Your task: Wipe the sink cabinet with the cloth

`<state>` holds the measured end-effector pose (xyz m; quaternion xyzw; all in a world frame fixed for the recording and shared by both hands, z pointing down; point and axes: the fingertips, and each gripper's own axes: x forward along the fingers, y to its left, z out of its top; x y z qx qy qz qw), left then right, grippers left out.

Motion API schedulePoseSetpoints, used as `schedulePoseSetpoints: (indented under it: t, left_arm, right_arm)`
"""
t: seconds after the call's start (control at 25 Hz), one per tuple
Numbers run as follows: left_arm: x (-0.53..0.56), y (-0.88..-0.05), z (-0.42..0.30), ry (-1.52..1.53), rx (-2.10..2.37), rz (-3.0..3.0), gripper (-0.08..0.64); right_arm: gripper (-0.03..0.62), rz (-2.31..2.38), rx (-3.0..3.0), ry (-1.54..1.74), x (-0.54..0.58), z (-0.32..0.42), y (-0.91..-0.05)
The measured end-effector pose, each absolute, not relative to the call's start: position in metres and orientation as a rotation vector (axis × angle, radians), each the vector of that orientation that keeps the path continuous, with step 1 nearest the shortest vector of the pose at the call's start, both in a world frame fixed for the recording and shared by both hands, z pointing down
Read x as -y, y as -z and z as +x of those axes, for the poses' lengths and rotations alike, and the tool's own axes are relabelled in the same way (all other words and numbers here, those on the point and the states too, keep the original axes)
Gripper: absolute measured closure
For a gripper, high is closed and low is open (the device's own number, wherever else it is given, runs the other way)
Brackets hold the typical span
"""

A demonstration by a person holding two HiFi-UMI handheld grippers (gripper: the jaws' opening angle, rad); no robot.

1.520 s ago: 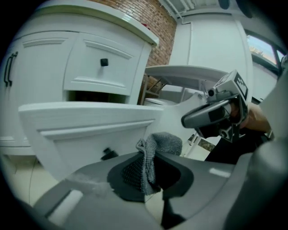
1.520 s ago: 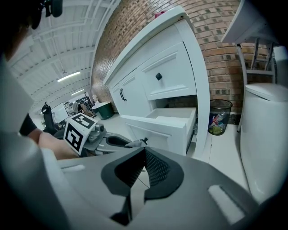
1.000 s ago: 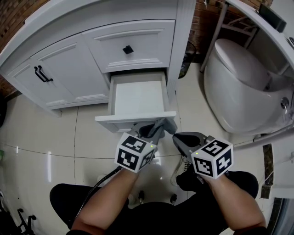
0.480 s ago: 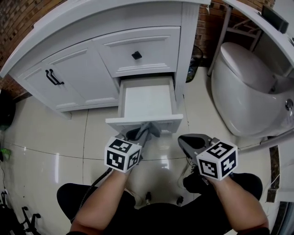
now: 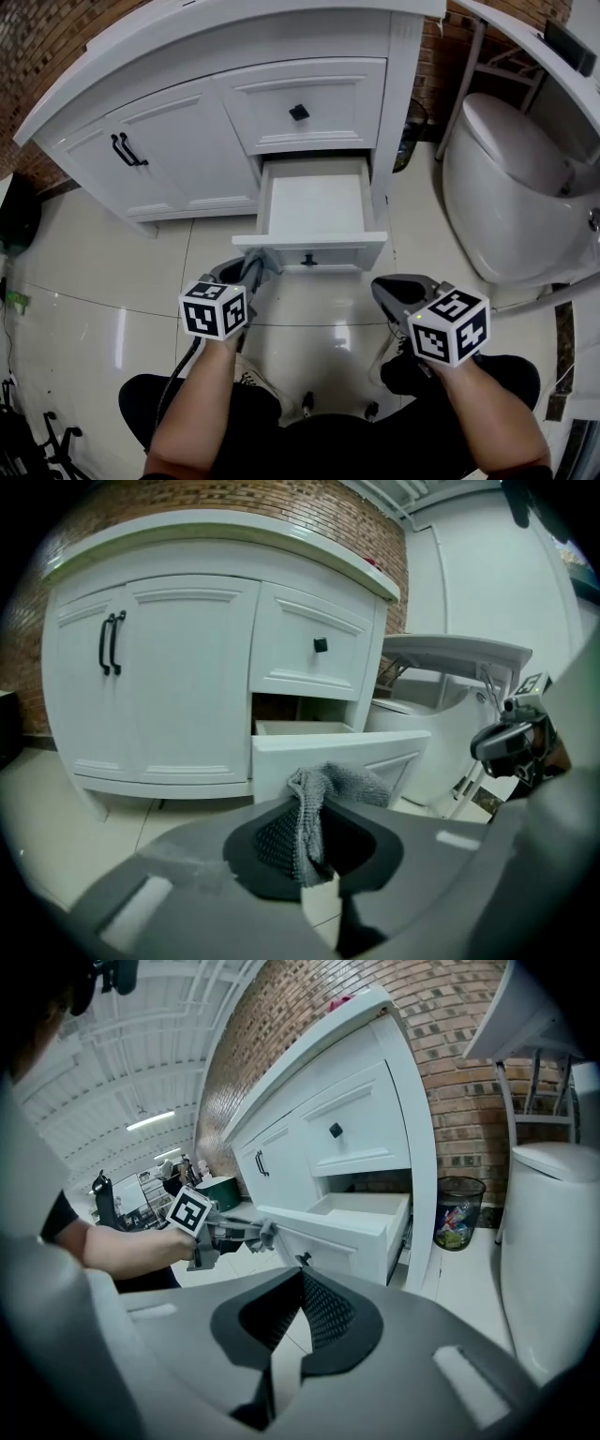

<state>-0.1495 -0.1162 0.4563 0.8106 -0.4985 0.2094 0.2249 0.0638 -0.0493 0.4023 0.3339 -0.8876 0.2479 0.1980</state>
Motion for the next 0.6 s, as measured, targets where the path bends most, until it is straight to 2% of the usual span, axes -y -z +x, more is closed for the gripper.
schedulePoseSetpoints:
  t: [0.32,0.6]
  left_arm:
    - [0.11,-0.452,-0.162,-0.552,1.398,2.222,0.523]
    - [0.101,-0.389,-0.044,-0.462,1.121,2.517,0.523]
  right_arm:
    - [0.588,0.936,2.475,-0.685,0.051,0.058,-0.404]
    - [0.588,0.937,2.472,-0.699,0.051,0.06,-0.406]
